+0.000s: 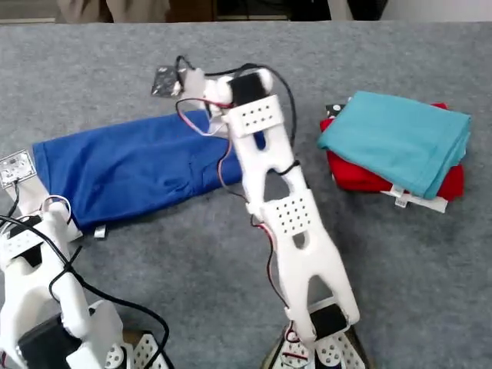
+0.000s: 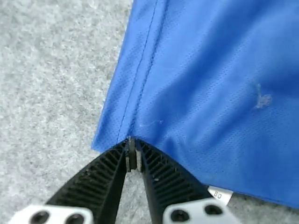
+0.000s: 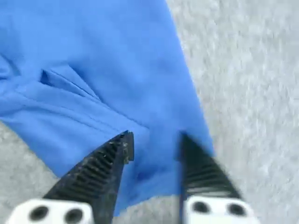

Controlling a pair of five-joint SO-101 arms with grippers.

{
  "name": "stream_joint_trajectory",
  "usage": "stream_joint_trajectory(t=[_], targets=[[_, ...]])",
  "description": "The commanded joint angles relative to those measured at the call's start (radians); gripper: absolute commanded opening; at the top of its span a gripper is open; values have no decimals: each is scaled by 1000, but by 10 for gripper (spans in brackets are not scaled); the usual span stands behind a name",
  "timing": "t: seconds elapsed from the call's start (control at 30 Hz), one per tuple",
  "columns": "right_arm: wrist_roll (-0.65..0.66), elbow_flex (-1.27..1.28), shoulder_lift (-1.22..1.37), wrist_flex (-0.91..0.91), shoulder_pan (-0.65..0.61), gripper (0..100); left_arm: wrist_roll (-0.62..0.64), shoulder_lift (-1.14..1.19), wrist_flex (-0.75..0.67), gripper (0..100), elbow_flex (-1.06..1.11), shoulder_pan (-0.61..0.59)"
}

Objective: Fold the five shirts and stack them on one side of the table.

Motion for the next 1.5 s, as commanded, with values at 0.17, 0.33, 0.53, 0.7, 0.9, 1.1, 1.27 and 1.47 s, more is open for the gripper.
stream_joint_trajectory(t=[0.17,0.33,0.53,0.7,0.9,1.1,1.27,1.47], targets=[[-193,183,-219,20,27,2,2,-7,37,21,-77,-8],[-215,346,-364,18,42,2,6,-70,531,27,-559,-32],[-215,576,-466,17,56,2,6,156,752,167,-980,-26],[-213,642,-503,17,53,2,6,556,945,171,-1321,-29],[-170,679,-516,17,44,2,5,989,1221,171,-1857,-43],[-172,679,-516,18,44,2,-2,1264,1221,168,-2101,-54],[-172,679,-516,18,44,2,-2,1389,1221,167,-2188,-55],[-169,679,-516,18,44,2,3,1461,1220,167,-2209,-55]])
